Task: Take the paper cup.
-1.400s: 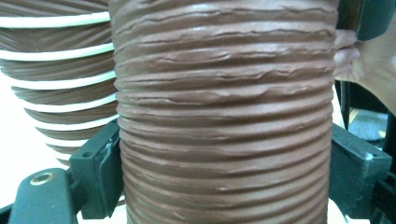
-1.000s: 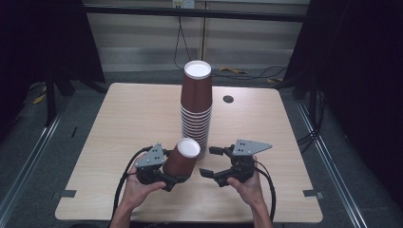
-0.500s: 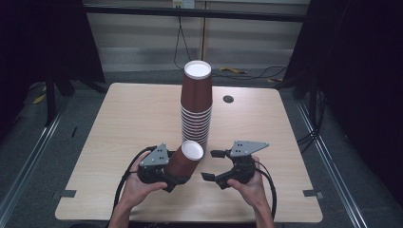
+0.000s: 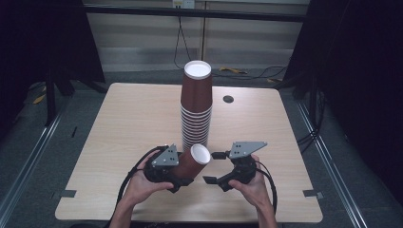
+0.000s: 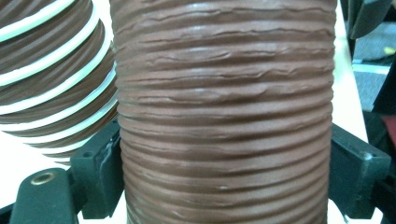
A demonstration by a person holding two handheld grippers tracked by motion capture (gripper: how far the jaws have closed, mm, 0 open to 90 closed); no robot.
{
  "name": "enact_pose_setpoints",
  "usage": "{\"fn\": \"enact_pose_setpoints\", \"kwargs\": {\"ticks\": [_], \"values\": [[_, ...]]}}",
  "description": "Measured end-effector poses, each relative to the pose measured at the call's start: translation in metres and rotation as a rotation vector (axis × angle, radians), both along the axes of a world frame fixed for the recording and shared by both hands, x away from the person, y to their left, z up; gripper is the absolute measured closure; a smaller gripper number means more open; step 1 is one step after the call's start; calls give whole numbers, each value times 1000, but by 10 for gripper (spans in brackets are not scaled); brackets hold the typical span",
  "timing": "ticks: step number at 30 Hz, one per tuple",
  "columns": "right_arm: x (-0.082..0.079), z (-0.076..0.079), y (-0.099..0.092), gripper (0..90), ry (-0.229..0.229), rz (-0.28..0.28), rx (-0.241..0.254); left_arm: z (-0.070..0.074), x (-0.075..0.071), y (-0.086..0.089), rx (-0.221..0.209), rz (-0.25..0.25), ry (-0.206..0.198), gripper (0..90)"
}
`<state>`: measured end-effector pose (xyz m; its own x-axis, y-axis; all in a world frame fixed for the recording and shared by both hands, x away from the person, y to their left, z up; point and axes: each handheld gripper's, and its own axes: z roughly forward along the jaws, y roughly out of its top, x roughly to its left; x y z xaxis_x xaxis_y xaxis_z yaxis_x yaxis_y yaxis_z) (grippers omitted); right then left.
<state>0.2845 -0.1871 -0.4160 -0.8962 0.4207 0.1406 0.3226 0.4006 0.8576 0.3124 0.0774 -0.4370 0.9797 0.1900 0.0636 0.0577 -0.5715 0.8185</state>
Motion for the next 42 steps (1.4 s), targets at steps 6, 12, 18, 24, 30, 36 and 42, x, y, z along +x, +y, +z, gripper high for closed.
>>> {"fn": "enact_pose_setpoints", "kwargs": {"ticks": [6,12,18,24,30,36,42], "values": [[1,0,3,152,3,8,-61,0,1,-1,27,-11,4,145],[3,-1,7,163,26,39,-99,-2,-1,-4,73,-40,-1,147],[5,-3,10,164,40,53,-143,-1,-7,-10,178,-21,-34,148],[7,-5,11,164,49,67,-164,0,-8,-17,214,-45,-32,148],[9,-5,13,206,53,79,-226,2,-6,-19,276,-69,-31,145],[13,-4,15,189,61,102,-262,5,-7,-22,325,-86,-56,147],[17,-4,20,189,63,110,-321,6,-5,-23,377,-110,-62,146]]}}
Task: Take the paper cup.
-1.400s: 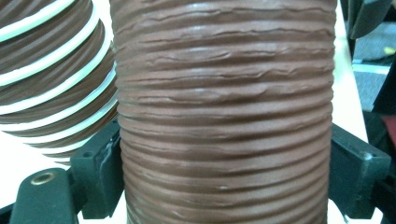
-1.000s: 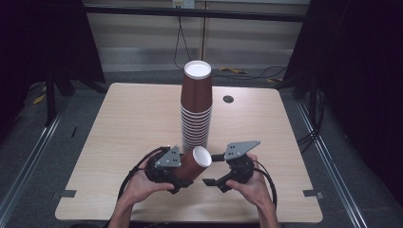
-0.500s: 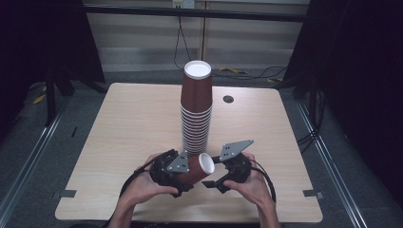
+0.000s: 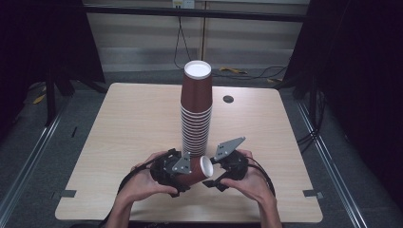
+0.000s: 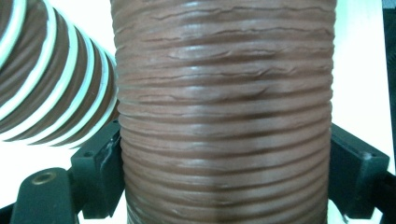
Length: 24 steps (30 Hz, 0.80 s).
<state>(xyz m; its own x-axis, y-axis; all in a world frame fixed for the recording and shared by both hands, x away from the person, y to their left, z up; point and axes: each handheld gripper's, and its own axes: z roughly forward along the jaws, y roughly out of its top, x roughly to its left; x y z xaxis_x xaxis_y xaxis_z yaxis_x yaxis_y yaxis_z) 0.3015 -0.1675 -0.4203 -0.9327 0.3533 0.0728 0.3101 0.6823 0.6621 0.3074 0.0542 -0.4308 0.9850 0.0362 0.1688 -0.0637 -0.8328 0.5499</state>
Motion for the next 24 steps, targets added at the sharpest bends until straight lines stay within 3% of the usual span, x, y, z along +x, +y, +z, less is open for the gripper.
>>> {"fn": "enact_pose_setpoints", "kwargs": {"ticks": [1,5,6,10,11,12,16,18,22,24], "values": [[1,0,1,182,23,9,-18,0,0,0,5,-3,1,146],[3,-1,2,173,38,20,-25,-3,0,-1,-3,3,20,146],[4,-3,2,170,47,22,-27,-2,2,-1,26,-11,17,145],[5,-4,3,169,44,22,-39,-6,1,-3,35,8,21,145],[6,-5,3,169,48,24,-42,-4,3,-3,78,-20,1,145],[7,-5,3,170,49,25,-47,-9,0,-4,30,22,32,146],[8,-6,9,180,77,53,-88,-6,2,-4,74,-2,-8,146],[8,-6,9,184,70,61,-85,-7,1,-4,56,15,8,146],[11,-4,8,150,79,61,-66,-8,-1,-5,60,16,20,146],[11,-3,9,143,76,71,-81,-7,1,-7,94,-18,1,146]]}}
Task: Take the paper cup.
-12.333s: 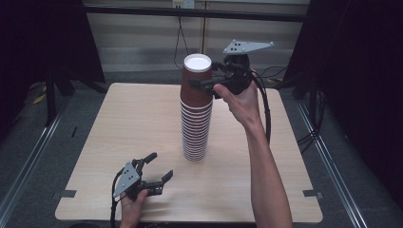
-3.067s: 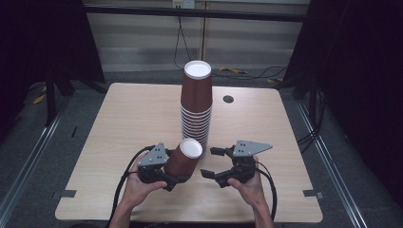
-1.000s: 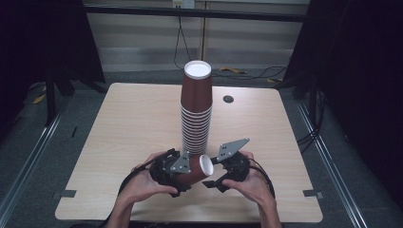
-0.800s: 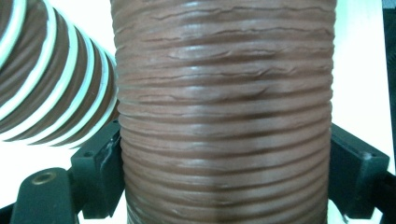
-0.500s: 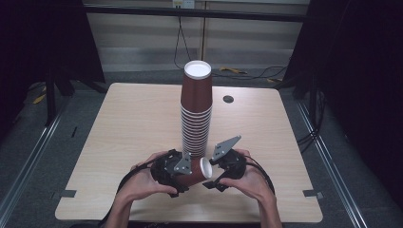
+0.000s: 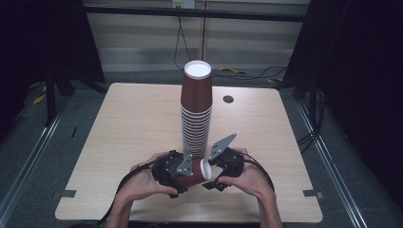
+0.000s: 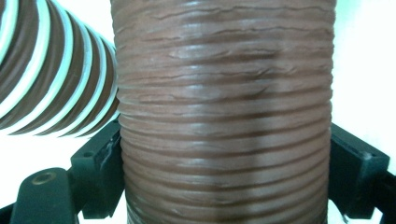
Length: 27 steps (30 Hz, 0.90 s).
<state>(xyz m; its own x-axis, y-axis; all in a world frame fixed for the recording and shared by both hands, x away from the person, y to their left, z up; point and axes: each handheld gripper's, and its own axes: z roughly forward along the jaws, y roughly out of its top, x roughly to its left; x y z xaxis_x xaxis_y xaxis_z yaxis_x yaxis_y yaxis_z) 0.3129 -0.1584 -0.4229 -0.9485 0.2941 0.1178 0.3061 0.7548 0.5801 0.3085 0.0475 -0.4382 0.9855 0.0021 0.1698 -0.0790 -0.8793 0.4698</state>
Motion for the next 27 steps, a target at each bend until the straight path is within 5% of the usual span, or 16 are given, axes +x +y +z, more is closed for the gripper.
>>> {"fn": "enact_pose_setpoints", "kwargs": {"ticks": [3,4,5,9,15,16,18,27], "values": [[1,2,2,144,-3,7,2,-4,-2,-3,-8,7,17,146],[1,2,3,144,2,14,2,-1,1,-3,45,-38,-10,146],[1,2,5,144,8,17,1,-4,-3,-4,-4,7,15,146],[2,2,8,156,24,39,2,-1,-1,-7,45,-44,-8,146],[2,2,10,215,40,61,19,-1,-4,-10,32,-52,-10,146],[2,2,10,218,35,62,25,-4,-8,-12,-11,-23,15,145],[2,2,10,219,37,71,33,-2,-6,-12,19,-53,-1,145],[2,3,10,217,51,79,38,-3,-7,-13,-25,-51,15,145]]}}
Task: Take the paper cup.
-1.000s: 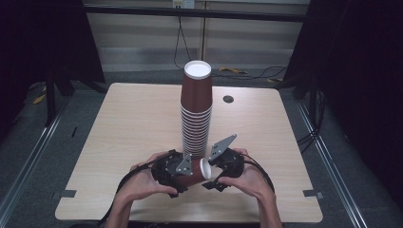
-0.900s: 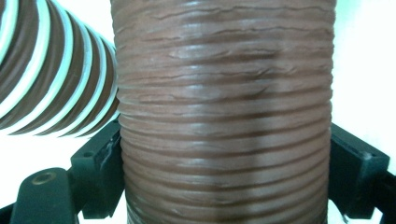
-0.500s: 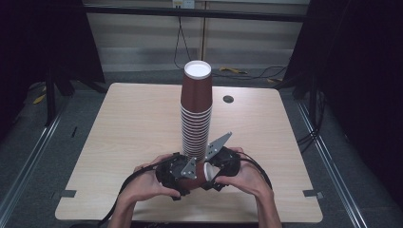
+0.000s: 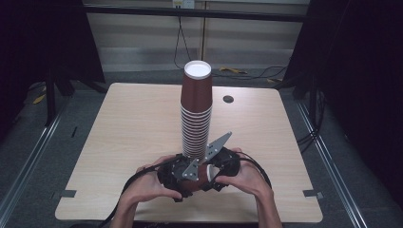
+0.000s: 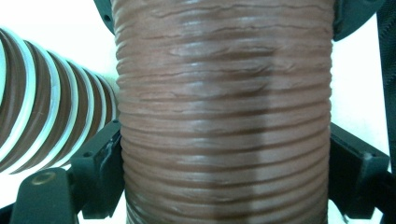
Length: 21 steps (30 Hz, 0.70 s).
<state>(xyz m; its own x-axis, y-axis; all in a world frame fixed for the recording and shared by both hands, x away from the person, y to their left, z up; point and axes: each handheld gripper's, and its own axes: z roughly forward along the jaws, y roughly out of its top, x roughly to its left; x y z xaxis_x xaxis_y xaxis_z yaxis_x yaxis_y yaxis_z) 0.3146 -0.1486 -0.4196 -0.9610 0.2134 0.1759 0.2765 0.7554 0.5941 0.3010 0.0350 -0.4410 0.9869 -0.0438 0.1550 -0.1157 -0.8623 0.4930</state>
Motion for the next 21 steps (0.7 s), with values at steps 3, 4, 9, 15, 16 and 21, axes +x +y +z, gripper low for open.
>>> {"fn": "enact_pose_setpoints", "kwargs": {"ticks": [3,4,9,15,16,21], "values": [[0,0,0,219,3,-2,0,0,0,1,-3,3,-3,146],[0,0,0,226,1,-1,1,1,1,2,-5,-5,3,145],[0,1,0,231,-3,-6,7,0,2,4,-36,-17,4,132],[-1,3,-1,231,-11,-20,14,0,4,7,-64,-22,6,115],[-1,3,-1,231,-12,-16,18,1,4,8,-71,-22,11,115],[-2,2,0,233,-23,-15,4,6,7,15,-170,-8,21,128]]}}
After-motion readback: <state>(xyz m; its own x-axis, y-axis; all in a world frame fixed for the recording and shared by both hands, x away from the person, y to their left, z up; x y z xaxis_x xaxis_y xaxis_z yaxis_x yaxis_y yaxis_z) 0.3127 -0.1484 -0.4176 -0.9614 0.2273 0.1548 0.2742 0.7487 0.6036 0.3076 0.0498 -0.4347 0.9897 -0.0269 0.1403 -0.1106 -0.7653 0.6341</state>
